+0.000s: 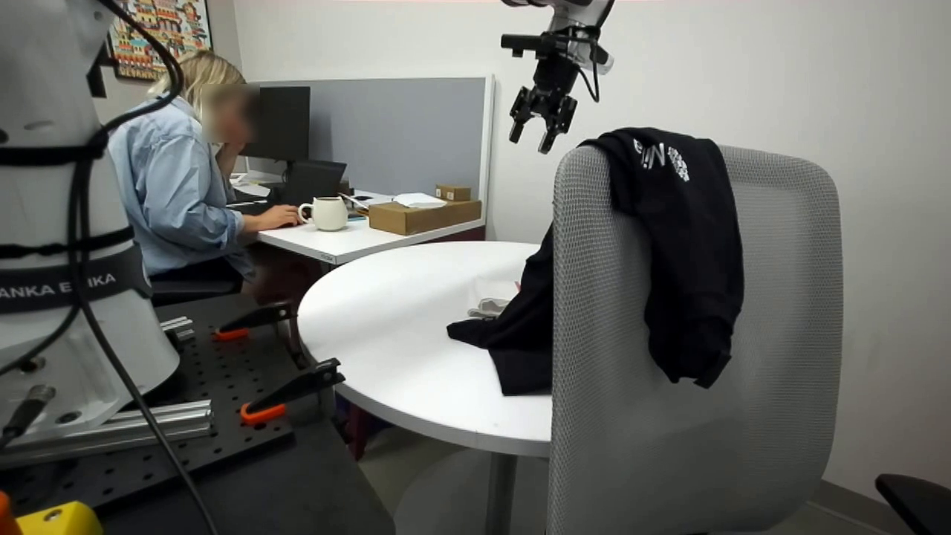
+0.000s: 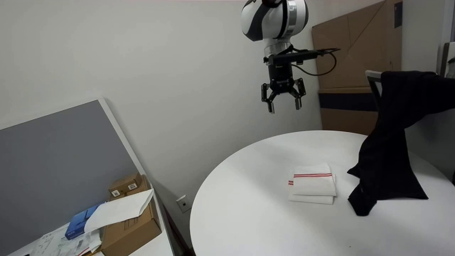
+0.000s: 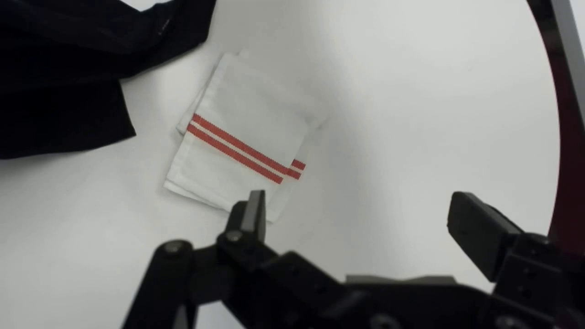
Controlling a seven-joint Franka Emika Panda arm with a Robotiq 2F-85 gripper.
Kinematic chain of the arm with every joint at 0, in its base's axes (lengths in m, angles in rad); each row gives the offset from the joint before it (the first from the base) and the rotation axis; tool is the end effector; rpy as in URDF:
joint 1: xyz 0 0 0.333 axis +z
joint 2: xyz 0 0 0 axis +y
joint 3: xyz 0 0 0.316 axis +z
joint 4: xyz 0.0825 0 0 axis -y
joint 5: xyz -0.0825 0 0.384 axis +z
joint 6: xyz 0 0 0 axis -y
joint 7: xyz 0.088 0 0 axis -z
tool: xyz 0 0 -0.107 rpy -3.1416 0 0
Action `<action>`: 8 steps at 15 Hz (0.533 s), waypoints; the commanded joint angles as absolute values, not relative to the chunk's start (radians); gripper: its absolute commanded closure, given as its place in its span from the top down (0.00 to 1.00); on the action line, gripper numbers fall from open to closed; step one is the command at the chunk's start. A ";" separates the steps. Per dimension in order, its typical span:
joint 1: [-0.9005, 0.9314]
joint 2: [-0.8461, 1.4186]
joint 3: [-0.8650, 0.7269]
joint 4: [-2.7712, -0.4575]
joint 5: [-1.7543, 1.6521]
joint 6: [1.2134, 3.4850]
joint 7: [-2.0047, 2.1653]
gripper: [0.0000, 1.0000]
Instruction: Unfold the black t-shirt, hang the t-shirt on the backrest of the grey chair, fold the red and white towel three times over
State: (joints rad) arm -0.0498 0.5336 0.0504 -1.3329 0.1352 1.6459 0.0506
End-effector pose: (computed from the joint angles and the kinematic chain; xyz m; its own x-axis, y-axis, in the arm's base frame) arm 0.6859 0.0072 0.4080 0.9721 -0.0606 -0.2266 -0.0948 -0.9852 -0.1430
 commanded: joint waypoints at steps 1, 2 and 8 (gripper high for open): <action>-0.016 0.364 0.039 -1.572 0.108 1.708 0.015 1.00; -0.008 0.330 0.039 -1.618 0.099 1.724 0.010 1.00; 0.019 0.107 0.040 -1.911 0.057 1.931 0.022 1.00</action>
State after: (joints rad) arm 0.0038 0.2598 0.0501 -1.7161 0.0849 1.8113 0.0287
